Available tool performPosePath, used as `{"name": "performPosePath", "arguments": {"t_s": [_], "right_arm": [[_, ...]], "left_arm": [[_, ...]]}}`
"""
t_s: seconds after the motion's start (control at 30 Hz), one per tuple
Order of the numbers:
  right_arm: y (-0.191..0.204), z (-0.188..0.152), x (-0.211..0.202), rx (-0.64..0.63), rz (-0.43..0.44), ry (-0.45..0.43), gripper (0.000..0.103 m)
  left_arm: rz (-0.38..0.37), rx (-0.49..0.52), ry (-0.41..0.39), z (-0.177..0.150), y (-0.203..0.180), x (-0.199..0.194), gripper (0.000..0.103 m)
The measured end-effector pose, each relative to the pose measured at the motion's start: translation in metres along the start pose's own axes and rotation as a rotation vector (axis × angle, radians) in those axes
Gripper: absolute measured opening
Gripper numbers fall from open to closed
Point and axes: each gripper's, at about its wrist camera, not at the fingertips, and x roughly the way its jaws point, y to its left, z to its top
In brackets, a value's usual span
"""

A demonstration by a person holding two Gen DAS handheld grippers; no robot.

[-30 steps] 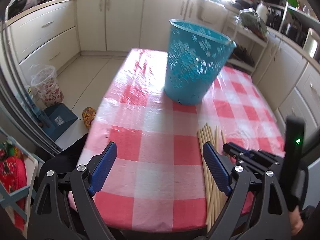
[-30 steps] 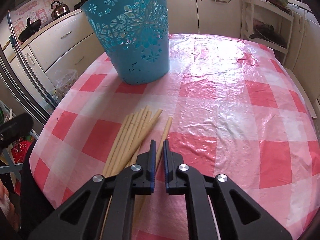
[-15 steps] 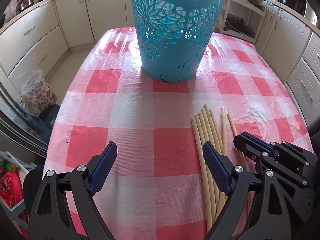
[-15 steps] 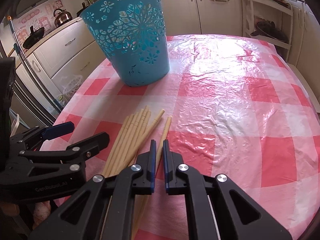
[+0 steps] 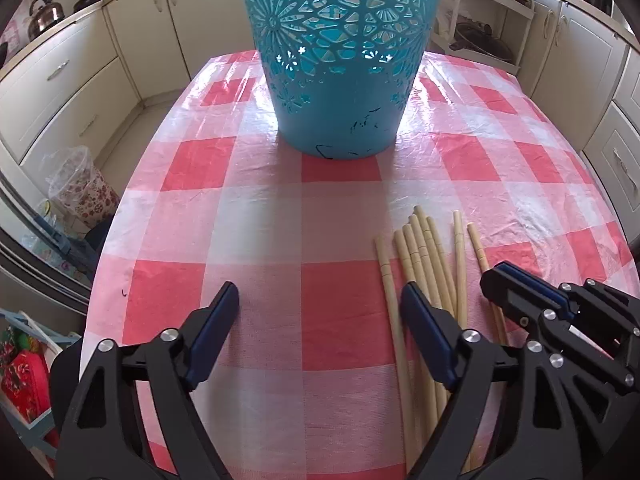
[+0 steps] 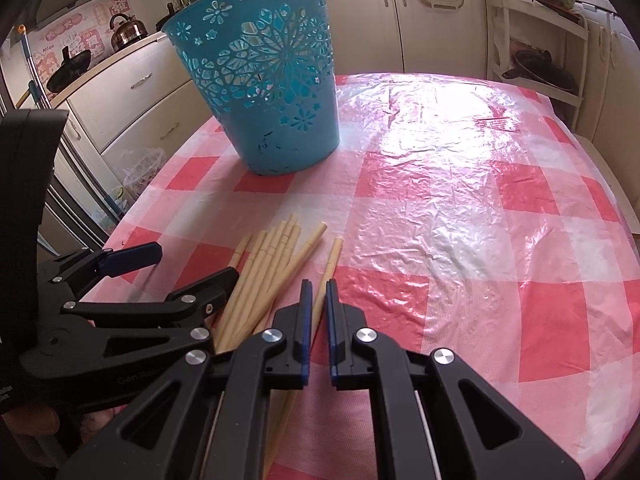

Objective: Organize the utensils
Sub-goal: 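Lower the left gripper onto a chopstick beside the pile and close on it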

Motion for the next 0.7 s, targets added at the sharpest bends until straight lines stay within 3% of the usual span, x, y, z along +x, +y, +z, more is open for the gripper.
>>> {"name": "performPosePath", "arguments": {"t_s": [0.13,0.3,0.37,0.43,0.47,0.7], "right_arm": [[-0.004,0.003,-0.001,-0.037,-0.019,0.019,0.007],[-0.012,0.007,-0.001,-0.021,-0.016,0.029,0.007],[-0.01,0.006,-0.001,-0.042,-0.028,0.027,0.007],[-0.012,0.007,-0.002,-0.034,-0.014,0.037,0.007],[-0.014,0.007,-0.002,-0.022,-0.012,0.04,0.007],[-0.011,0.01,0.002,-0.054,-0.034,0.029,0.007]], "left_arm": [[-0.018,0.032,-0.003,0.002,0.0,-0.003,0.058],[-0.021,0.04,0.005,0.007,0.002,-0.002,0.056],[-0.036,0.045,0.0,0.009,0.0,0.0,0.046],[-0.049,0.057,0.003,0.012,-0.002,-0.001,0.026],[-0.059,0.058,0.009,0.013,-0.001,-0.001,0.024],[-0.077,0.075,0.014,0.016,0.001,0.001,0.025]]}}
